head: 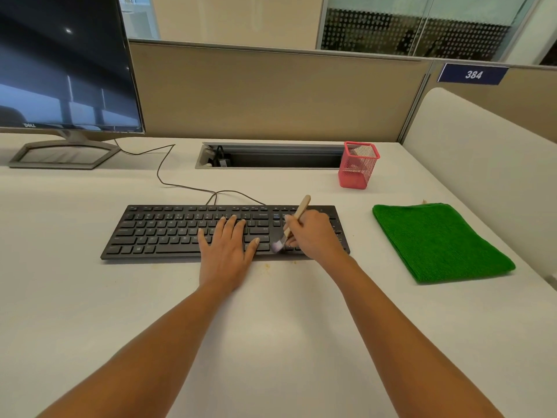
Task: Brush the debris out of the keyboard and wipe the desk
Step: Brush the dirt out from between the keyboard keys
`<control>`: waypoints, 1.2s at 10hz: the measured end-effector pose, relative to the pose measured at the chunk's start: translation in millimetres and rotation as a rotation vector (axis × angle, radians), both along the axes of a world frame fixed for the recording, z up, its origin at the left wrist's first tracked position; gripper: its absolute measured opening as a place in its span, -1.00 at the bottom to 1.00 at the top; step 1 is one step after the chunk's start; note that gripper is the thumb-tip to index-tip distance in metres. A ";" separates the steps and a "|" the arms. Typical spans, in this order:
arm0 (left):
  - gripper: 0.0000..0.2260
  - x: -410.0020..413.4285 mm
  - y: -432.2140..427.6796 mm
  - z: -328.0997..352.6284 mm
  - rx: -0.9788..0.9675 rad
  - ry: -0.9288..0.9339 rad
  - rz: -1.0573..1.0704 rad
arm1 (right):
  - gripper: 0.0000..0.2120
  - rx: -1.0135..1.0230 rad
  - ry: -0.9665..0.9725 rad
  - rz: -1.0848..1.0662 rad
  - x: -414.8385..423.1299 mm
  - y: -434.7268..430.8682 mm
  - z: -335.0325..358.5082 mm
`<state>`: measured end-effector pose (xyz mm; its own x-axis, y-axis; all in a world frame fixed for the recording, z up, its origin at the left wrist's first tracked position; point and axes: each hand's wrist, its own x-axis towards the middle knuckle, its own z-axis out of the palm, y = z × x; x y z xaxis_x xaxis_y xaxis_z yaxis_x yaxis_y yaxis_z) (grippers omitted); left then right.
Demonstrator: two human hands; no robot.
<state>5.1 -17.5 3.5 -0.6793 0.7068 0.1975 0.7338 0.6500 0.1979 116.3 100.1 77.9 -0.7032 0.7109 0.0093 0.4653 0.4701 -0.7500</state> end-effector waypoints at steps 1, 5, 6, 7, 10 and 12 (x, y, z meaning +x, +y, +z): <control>-0.48 0.3 -0.1 0.5 0.000 0.001 -0.002 | -0.67 -0.039 -0.079 0.018 1.8 2.7 3.5; -0.48 1.2 -0.9 2.4 -0.011 -0.001 0.001 | -0.63 0.273 -0.154 -0.042 16.9 -1.5 14.2; -0.48 1.2 -0.6 2.2 -0.012 -0.003 0.001 | -0.65 0.153 0.002 -0.114 25.4 6.8 11.0; -0.48 1.2 -1.1 2.3 -0.009 -0.005 0.000 | -0.69 -0.116 0.118 -0.077 30.2 3.8 2.2; -0.49 1.7 -1.3 2.8 0.001 -0.007 -0.007 | -0.65 0.057 0.198 -0.262 46.5 23.9 1.6; -0.49 1.3 -0.1 4.7 -0.028 -0.014 -0.001 | -0.67 -0.116 0.061 -0.150 44.7 17.0 -8.0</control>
